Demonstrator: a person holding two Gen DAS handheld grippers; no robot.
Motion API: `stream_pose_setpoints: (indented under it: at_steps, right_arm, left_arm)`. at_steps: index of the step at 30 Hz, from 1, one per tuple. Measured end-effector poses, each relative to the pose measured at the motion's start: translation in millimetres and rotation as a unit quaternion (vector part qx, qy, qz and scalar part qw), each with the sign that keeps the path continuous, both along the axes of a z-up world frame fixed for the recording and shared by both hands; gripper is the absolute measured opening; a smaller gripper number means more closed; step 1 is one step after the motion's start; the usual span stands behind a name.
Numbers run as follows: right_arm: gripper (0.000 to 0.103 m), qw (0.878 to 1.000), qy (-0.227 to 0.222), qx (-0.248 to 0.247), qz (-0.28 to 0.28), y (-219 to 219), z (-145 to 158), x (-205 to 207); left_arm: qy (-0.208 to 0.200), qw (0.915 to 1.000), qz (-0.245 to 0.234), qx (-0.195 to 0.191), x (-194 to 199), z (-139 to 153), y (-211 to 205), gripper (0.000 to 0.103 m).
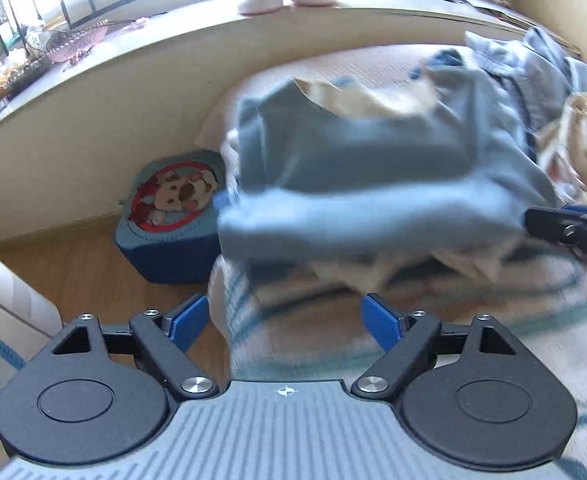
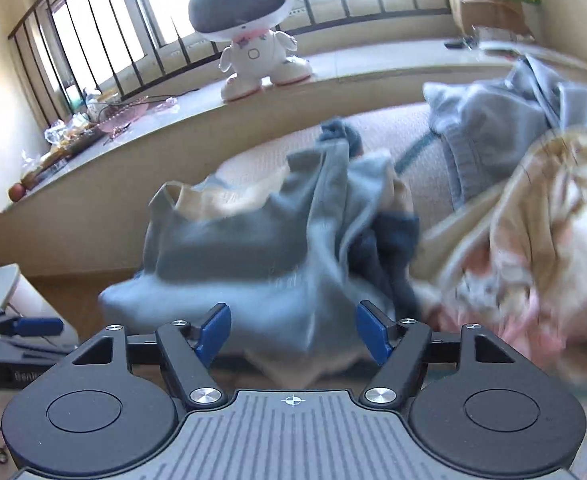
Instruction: Fold clothes
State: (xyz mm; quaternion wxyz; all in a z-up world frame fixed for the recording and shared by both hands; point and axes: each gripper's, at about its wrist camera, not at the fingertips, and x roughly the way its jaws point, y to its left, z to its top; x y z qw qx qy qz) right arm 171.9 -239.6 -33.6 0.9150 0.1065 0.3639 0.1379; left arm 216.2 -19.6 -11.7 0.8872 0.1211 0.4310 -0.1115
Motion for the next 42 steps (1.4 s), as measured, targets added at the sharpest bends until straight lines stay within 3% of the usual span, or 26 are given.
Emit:
stream_pose_setpoints:
  at_steps: [2,8,11,20,23,28,32,42]
  right_arm:
    - [0.081,1.000,0.009,0.010,0.003,1.0,-7.7,-16.3]
    - [0.081,0.999,0.042,-0.003,0.014,14.7,-32.0,-54.2]
    - [0.083,0.998,0.052,-0.014,0.031,24.5,-40.1,-68.8]
    - [0.085,0.996,0.078,-0.042,0.027,33.3,-64.6,-96.9]
    - [0.088,0.995,0.064,-0.062,0.040,37.5,-68.1,-104.0]
    - [0.103,0.990,0.080,-0.097,0.066,51.8,-75.6,-93.9]
    - [0.103,0.988,0.080,-0.116,0.063,58.6,-79.6,-92.1]
    - [0.103,0.988,0.071,-0.120,0.063,58.8,-80.7,-95.7]
  left_arm:
    - [0.007,1.0000,-0.004,-0.003,-17.2,-4.4,2.6,0.089]
    - [0.031,0.9994,-0.001,0.015,-57.8,-21.2,5.5,0.091]
    - [0.045,0.9989,0.007,0.002,-72.9,-30.8,10.1,0.098]
    - [0.057,0.9980,0.005,-0.027,-109.8,-63.3,7.3,0.098]
    - [0.073,0.9968,-0.006,-0.032,-116.2,-73.8,4.3,0.100]
    - [0.095,0.9938,0.014,-0.056,-113.5,-81.4,13.2,0.103]
    - [0.111,0.9900,0.024,-0.083,-112.4,-87.2,22.5,0.103]
    - [0.109,0.9899,0.013,-0.089,-113.6,-91.6,26.0,0.103]
